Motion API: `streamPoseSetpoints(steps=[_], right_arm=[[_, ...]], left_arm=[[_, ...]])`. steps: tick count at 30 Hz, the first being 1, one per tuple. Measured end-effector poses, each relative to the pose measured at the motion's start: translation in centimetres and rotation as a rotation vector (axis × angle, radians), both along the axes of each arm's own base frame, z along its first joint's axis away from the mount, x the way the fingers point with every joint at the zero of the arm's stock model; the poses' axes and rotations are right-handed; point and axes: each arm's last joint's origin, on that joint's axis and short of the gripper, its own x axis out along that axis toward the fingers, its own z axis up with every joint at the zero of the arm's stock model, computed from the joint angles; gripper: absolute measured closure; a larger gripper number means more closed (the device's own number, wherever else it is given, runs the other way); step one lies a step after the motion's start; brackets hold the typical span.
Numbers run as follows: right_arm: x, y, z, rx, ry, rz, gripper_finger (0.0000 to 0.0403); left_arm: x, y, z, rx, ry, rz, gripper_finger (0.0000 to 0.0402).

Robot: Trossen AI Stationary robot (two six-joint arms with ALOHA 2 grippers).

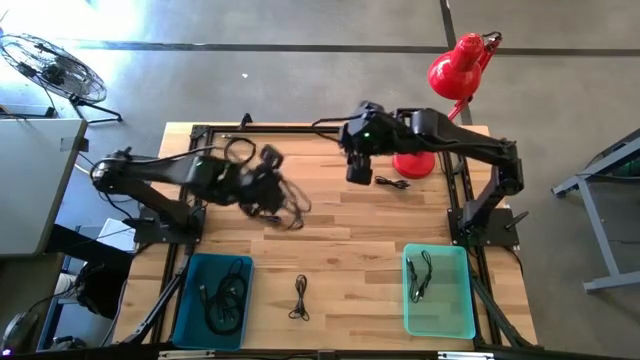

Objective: Pick & Place USB Port
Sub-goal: Put the black USB cable into the dark blue bin

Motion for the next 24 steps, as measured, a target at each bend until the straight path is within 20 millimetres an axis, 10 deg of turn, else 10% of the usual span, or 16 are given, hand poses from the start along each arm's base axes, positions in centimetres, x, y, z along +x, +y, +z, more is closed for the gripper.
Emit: streamPoseSetpoints(steps=[9,24], right_arm=[[-0.9,-1.6,0.7,0.017,-0.033,0.003,0.0208],[-1.0,-3.0,0.5,0.164,-0.061,0.091,0.0208]], left_arm=[[-7.6,-8.1,2.1,-0.393,-0.257,-0.030,0.0399],[-10.2,-19.2,-5.7,-0.522,0.012,0.264,0.0399]])
